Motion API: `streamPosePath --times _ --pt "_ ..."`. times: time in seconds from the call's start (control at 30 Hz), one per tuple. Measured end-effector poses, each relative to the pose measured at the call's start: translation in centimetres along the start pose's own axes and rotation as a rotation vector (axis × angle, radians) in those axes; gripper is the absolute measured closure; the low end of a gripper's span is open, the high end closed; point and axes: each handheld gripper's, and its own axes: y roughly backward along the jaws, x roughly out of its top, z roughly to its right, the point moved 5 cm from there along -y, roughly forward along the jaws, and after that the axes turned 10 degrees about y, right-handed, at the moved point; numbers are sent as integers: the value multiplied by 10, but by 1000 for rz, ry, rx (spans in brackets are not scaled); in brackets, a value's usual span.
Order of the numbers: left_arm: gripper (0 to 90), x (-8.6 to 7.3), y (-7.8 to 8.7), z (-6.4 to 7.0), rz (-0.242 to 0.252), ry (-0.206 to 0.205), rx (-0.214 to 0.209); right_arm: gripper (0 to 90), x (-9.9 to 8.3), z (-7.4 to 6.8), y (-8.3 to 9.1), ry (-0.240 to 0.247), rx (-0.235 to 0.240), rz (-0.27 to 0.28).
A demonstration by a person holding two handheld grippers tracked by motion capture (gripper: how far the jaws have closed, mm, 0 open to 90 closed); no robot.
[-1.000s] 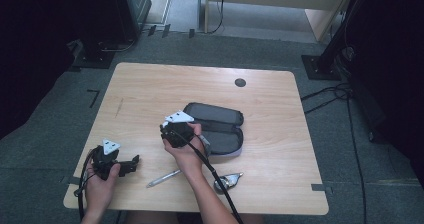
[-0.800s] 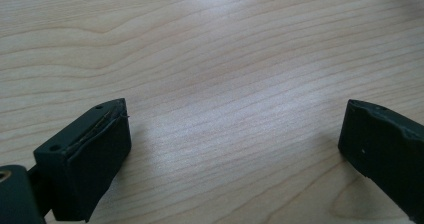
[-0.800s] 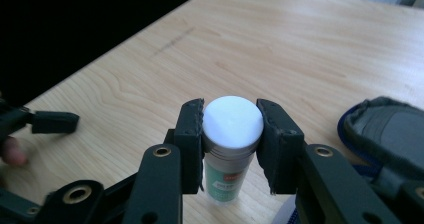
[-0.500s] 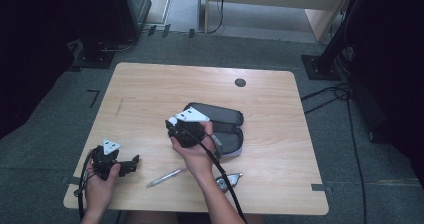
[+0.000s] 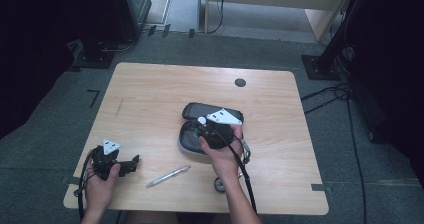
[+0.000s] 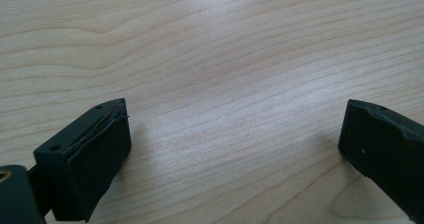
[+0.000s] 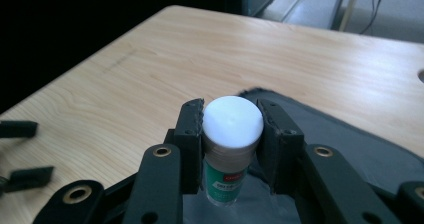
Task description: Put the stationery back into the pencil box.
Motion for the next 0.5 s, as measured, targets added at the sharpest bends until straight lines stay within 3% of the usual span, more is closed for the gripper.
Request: streamPosePath --times 0.17,0.37,0.5 --pt "6 0 0 0 3 4 0 654 -29 17 -4 -32 -22 -47" --pt "6 0 0 0 0 1 0 655 -43 26 -6 -28 -37 -74" --pt "6 0 0 0 0 1 0 654 -50 32 -2 -24 -22 -71"
